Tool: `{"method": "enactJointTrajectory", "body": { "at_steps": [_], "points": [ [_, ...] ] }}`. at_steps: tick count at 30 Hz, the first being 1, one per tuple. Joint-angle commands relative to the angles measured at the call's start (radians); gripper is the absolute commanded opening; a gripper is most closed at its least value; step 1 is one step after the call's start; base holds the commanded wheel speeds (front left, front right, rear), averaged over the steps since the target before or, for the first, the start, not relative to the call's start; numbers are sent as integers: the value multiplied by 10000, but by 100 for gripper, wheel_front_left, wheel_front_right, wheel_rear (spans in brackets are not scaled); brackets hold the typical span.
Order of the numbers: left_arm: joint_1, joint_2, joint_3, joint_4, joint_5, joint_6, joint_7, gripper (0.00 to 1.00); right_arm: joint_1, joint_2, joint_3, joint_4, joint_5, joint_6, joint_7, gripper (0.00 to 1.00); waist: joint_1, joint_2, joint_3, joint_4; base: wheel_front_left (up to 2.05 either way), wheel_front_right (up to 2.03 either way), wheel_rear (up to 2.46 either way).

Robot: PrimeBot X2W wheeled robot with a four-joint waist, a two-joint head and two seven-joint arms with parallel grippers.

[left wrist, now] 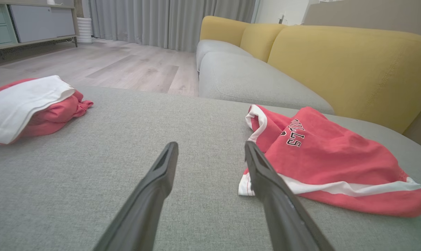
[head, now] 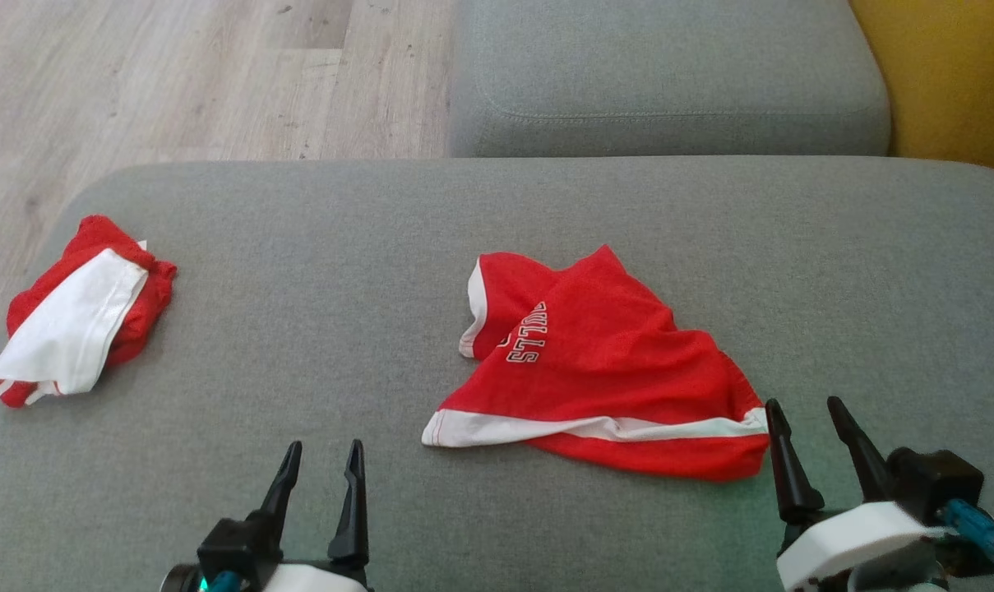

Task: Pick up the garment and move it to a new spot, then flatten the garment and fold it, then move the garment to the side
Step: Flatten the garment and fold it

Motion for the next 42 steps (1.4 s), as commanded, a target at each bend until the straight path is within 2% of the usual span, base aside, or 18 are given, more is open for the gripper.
{"method": "enactJointTrajectory", "body": {
  "at_steps": [1, 9, 18, 28, 37, 38, 39, 40, 42],
  "points": [
    [-321, 179, 330, -354, -40, 45, 22, 100, -319, -57, 218, -368, -25, 75, 12, 100, 0, -1, 23, 2, 0, 0, 0],
    [-967, 28, -131, -152, -136, -270, 900, 100, -380, -57, 307, -404, -53, 75, 46, 100, 0, -1, 227, -98, 0, 0, 0],
    [-2135, -585, -545, 1446, -490, -679, 1998, 100, -602, -57, 514, -476, -114, 75, 141, 100, 0, -1, 692, -679, 0, 0, 0],
    [-3046, -887, -394, 3024, -706, -700, 2176, 100, -905, -57, 530, -446, -135, 75, 33, 100, 0, -1, 1275, -1273, 0, 0, 0],
    [-3326, -984, -471, 3604, -796, -800, 2316, 100, -998, -57, 498, -353, -114, 75, -66, 100, 0, -1, 1428, -1397, 0, 0, 0],
    [-3352, -996, -491, 3661, -803, -812, 2345, 97, -1011, -57, 495, -334, -111, 75, -77, 100, 0, -1, 1438, -1404, 0, 0, 0],
    [-3375, -1013, -508, 3704, -812, -824, 2363, 78, -1028, -57, 496, -322, -107, 75, -84, 100, 0, -1, 1448, -1409, 0, 0, 0],
    [-3398, -1029, -522, 3740, -822, -834, 2378, 54, -1044, -57, 498, -312, -104, 75, -88, 100, 0, -1, 1458, -1413, 0, 0, 0],
    [-3442, -1052, -544, 3797, -830, -849, 2374, 33, -1084, -57, 501, -293, -106, 75, -89, 100, 0, -1, 1477, -1417, 0, 0, 0]
  ]
}}
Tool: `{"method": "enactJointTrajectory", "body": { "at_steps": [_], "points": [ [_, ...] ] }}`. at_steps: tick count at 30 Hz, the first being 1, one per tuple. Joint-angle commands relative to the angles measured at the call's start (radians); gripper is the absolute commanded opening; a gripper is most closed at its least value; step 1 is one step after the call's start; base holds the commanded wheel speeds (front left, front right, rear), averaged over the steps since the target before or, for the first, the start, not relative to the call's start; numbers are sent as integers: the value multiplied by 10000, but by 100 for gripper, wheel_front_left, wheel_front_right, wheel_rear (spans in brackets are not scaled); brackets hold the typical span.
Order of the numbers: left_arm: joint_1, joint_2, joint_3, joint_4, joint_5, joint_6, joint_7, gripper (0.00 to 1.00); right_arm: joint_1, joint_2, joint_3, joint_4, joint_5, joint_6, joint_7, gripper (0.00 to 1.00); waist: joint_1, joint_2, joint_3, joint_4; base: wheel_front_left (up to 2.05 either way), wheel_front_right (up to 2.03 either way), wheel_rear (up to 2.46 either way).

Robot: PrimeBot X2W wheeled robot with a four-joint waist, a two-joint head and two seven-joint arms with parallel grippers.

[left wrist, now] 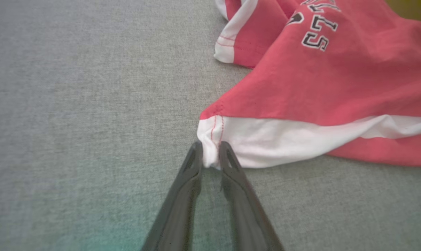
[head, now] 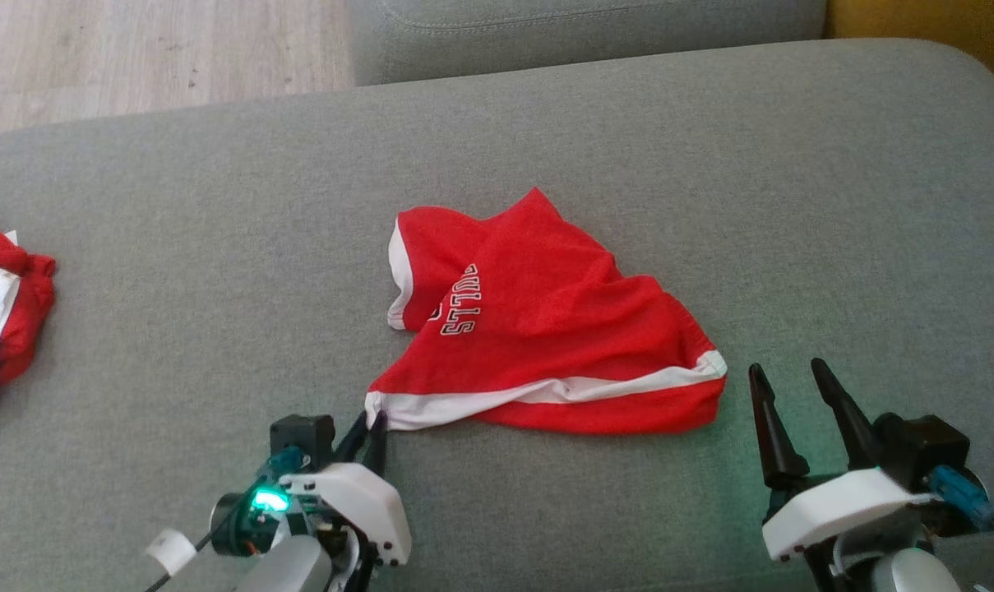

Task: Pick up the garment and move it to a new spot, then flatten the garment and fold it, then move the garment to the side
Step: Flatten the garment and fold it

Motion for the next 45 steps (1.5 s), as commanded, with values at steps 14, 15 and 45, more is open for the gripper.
{"method": "enactJointTrajectory", "body": {
  "at_steps": [14, 15, 45],
  "points": [
    [-523, 139, 523, -781, 51, 88, -1089, 0, -1334, -262, -13, 466, -888, 75, 1623, 100, -1, 0, 67, 305, 0, 0, 0],
    [-494, 192, 541, -899, 70, 125, -1140, 0, -1441, -404, 72, 572, -859, 75, 1873, 100, -1, 0, 75, 353, 0, 0, 0],
    [71, 734, 483, -2541, 74, 673, -972, 0, -3244, -3009, 4014, 2016, 2340, 75, 3940, 0, -1, 0, 315, 834, 0, 0, 0]
  ]
}}
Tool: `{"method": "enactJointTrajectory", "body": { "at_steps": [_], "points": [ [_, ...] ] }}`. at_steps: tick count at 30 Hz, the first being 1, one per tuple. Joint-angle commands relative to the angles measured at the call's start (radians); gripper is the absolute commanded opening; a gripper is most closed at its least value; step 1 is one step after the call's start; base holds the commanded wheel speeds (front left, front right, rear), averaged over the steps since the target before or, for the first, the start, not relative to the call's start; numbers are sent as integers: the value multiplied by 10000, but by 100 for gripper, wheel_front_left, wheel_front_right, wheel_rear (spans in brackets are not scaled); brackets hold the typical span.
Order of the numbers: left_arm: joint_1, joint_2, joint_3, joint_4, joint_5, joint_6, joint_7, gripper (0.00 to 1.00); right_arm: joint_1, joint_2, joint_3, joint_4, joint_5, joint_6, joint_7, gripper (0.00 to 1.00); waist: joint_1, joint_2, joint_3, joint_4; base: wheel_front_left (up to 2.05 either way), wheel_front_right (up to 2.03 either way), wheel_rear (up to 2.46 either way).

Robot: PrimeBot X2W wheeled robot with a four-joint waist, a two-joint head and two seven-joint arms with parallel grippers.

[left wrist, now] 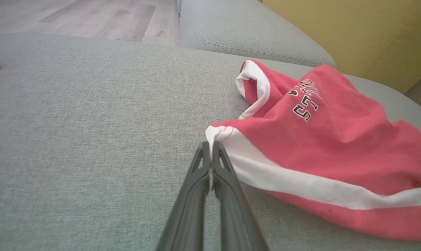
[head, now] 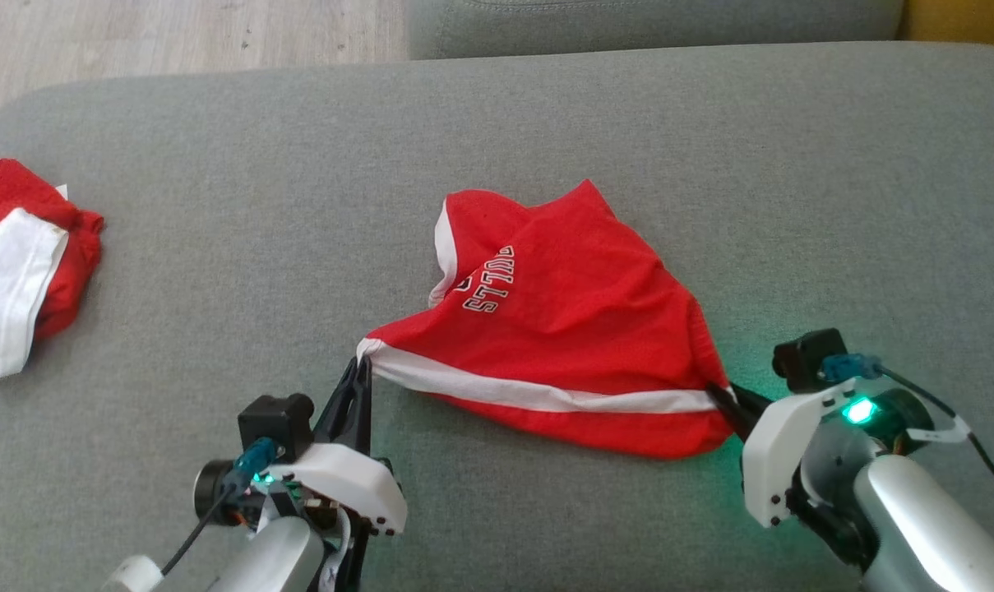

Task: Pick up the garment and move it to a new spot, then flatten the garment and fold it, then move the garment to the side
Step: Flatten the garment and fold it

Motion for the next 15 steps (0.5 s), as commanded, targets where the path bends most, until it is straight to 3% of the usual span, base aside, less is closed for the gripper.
{"method": "enactJointTrajectory", "body": {
  "at_steps": [1, 9, 15],
  "points": [
    [-228, 215, 263, -329, 42, 67, -68, 0, -355, -186, 165, -316, 97, 75, -119, 0, -1, 0, -25, -8, 0, 0, 0],
    [-338, 402, 338, -790, 91, 74, -251, 0, -435, -244, 39, -1195, 920, 75, -647, 0, -1, 0, -469, -105, 0, 0, 0],
    [-686, 829, 558, -2027, 235, 153, -235, 0, -453, -220, -634, -2567, 1501, 75, -998, 0, -1, 0, -1109, -113, 0, 0, 0]
  ]
}}
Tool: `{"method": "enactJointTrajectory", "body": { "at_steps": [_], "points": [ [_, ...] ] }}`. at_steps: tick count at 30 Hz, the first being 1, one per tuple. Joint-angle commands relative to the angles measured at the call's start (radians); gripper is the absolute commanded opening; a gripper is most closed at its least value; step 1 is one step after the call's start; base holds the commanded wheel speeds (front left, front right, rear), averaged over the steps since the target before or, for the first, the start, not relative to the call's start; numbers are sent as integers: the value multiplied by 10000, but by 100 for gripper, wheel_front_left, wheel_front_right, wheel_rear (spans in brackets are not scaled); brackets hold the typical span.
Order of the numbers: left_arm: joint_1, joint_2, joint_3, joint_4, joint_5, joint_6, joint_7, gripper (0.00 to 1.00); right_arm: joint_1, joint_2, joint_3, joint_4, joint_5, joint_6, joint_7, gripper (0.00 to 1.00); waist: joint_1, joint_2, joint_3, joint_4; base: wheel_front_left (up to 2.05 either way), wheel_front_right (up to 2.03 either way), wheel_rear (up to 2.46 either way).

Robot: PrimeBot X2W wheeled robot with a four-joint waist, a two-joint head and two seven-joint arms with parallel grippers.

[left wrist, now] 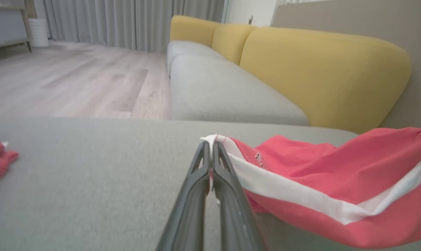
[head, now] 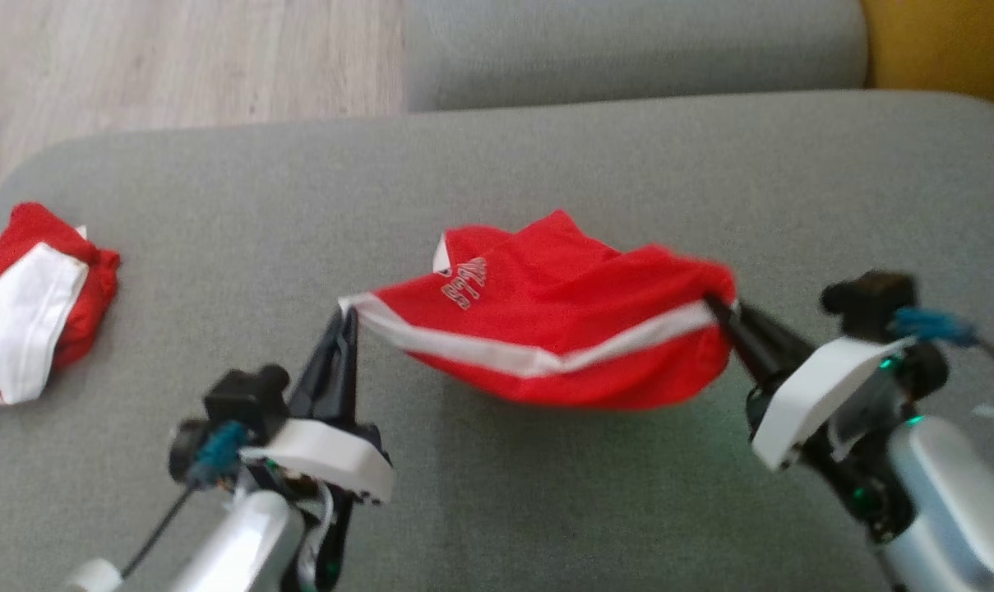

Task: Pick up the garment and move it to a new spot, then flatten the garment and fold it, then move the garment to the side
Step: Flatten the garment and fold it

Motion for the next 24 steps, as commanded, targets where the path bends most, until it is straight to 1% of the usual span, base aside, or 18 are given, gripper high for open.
{"method": "enactJointTrajectory", "body": {
  "at_steps": [1, 8, 13, 14, 19, 22, 24],
  "points": [
    [-751, 444, 527, -851, 186, 105, -26, 0, -448, -160, -268, -882, 203, 75, -192, 0, 0, 0, -352, 8, 0, 0, 0],
    [-1790, 1604, 1040, -3467, 716, 385, 819, 0, -545, -76, -1225, -3167, 424, 75, 217, 0, 0, 0, -828, 87, 0, 0, 0],
    [-2779, 2388, 1341, -5082, 1120, 432, 1706, 0, -750, 133, -1805, -4636, 338, 75, 685, 0, 0, 0, -981, 119, 0, 0, 0],
    [-2779, 2388, 1341, -5082, 1120, 432, 1706, 0, -750, 133, -1805, -4636, 338, 75, 685, 0, 0, 0, -981, 119, 0, 0, 0],
    [-3726, 2818, 1451, -5935, 1279, 296, 2533, 0, -980, 364, -2188, -5723, 148, 75, 1208, 0, 0, 0, -993, 123, 0, 0, 0],
    [-4182, 2890, 1459, -5897, 1223, 167, 2863, 0, -1135, 496, -2286, -5979, 29, 75, 1519, 0, 0, 0, -854, 110, 0, 0, 0],
    [-4431, 2787, 1465, -5636, 989, 43, 2985, 0, -1280, 560, -2253, -5929, -57, 75, 1692, 0, 0, 0, -694, 98, 0, 0, 0]
  ]
}}
